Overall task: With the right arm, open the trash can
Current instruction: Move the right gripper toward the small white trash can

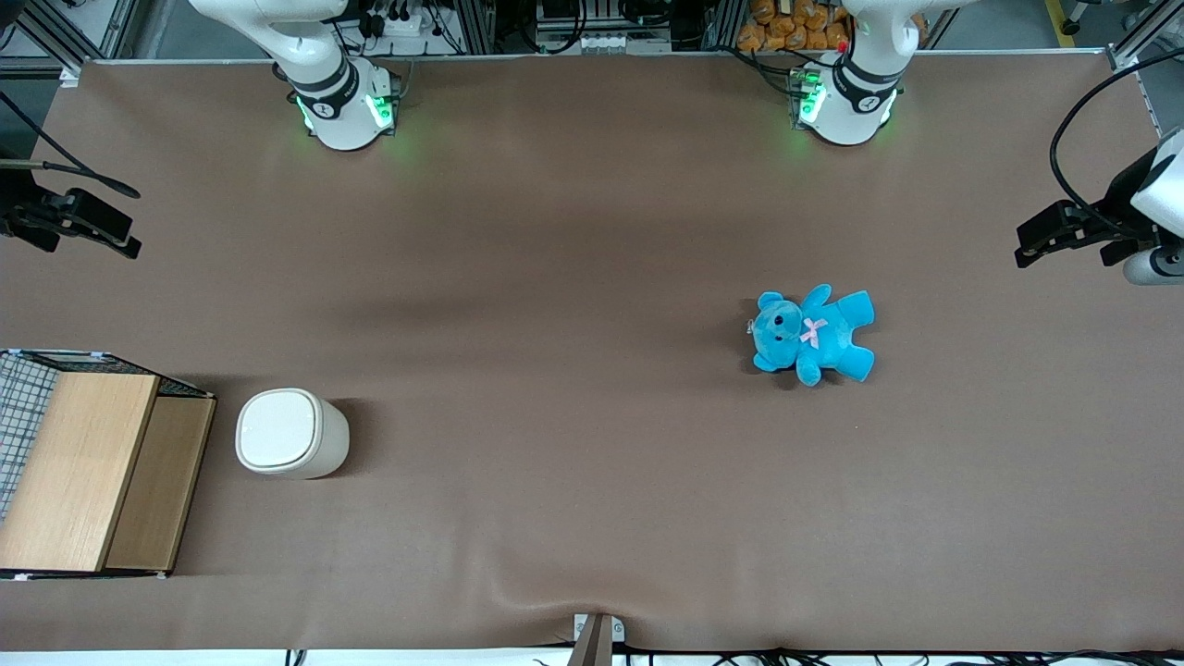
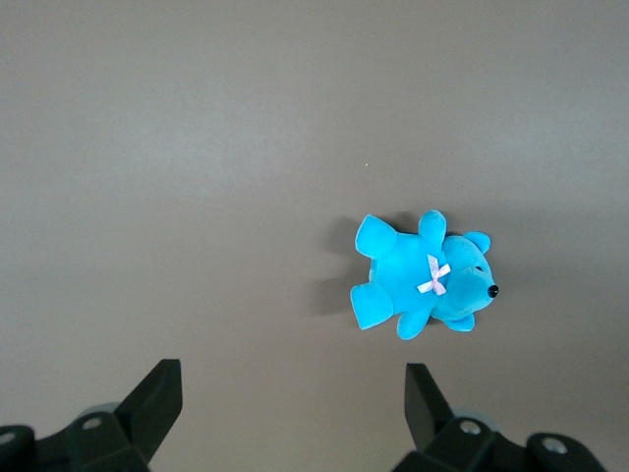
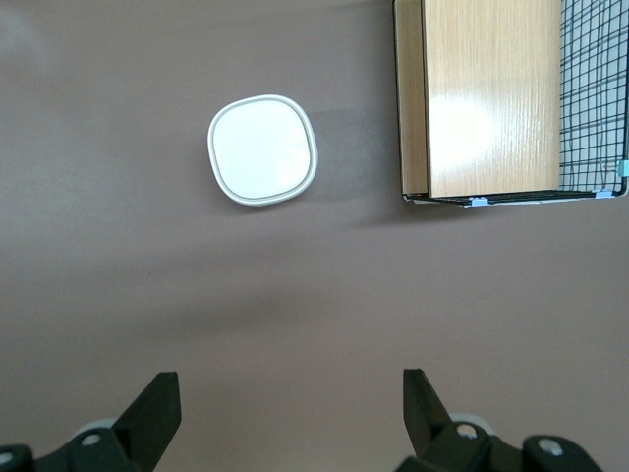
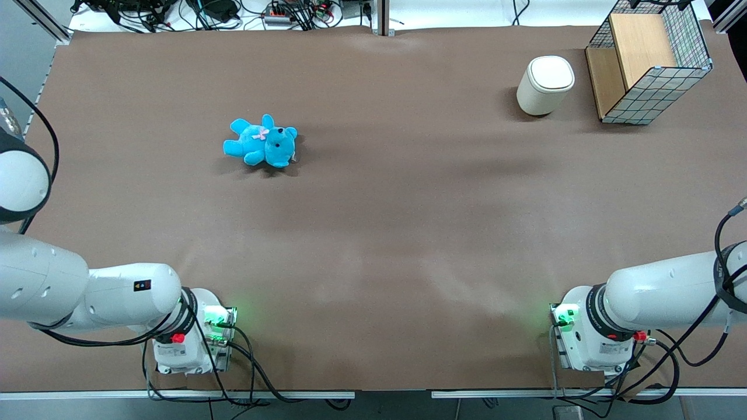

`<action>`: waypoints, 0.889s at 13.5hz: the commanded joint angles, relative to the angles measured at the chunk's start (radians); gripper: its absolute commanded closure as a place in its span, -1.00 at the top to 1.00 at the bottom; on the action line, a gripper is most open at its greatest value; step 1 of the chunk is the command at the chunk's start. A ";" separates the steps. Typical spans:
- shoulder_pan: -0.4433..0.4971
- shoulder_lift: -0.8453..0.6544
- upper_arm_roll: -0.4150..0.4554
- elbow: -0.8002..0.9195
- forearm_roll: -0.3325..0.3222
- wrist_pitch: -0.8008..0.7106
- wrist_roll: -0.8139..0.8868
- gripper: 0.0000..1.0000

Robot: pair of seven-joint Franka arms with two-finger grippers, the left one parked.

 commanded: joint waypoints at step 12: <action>0.000 0.046 0.003 -0.003 0.018 -0.011 0.013 1.00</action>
